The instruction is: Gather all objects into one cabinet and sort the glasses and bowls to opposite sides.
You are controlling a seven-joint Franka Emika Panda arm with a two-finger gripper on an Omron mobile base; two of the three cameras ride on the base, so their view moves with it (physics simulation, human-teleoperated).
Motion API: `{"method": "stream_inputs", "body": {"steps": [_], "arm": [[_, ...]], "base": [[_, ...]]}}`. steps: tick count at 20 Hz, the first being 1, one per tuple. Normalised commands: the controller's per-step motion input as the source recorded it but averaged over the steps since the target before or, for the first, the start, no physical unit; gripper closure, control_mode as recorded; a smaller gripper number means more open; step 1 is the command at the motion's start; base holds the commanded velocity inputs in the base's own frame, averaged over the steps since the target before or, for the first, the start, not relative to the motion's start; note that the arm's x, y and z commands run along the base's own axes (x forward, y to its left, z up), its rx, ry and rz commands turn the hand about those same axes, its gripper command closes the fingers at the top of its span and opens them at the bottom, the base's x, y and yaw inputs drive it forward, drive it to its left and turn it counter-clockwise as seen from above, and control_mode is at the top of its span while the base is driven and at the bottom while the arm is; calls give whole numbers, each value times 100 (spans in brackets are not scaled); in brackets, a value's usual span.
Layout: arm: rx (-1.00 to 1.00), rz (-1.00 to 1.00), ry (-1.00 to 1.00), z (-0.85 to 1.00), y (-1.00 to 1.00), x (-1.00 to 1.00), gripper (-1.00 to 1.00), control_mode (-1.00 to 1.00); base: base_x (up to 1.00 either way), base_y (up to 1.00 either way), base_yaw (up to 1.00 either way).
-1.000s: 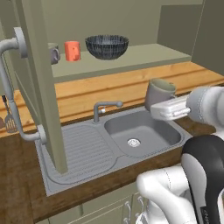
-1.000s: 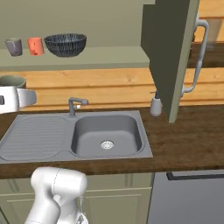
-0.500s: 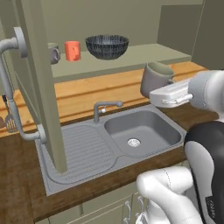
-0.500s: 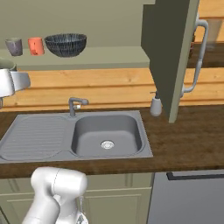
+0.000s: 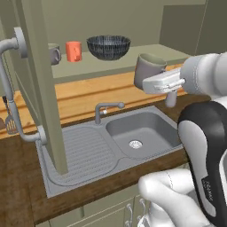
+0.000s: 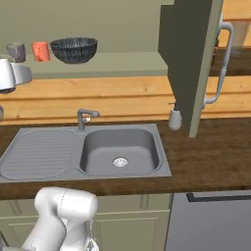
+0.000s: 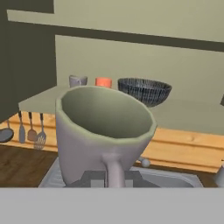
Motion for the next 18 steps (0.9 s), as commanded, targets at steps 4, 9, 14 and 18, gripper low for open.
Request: {"method": "stream_inputs", "body": {"steps": [4,9,14,18], "arm": [[-4,0,0,0,25,50,100,-100],[-7,0,0,0,28,57,100,-100],[-4,0,0,0,25,53,100,-100],[0,1,0,0,24,45,100,-100]], "base": [[0,0,0],[0,0,0],[0,0,0],[0,0,0]]}}
